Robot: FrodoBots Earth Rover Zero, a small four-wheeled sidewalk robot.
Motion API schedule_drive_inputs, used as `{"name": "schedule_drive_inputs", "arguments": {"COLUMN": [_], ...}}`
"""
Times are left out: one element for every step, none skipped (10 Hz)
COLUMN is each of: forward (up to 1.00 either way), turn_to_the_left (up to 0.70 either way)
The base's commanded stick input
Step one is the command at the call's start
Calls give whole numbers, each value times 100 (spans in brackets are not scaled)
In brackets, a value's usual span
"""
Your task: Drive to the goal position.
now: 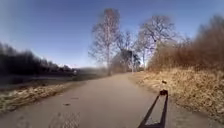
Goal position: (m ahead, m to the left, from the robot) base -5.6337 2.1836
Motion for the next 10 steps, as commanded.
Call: {"name": "schedule_drive_inputs", "arguments": {"forward": [85,85,85,85,85,85,85,85,85,85], "turn_to_the_left": [0,0,0,0,0,0,0,0,0,0]}}
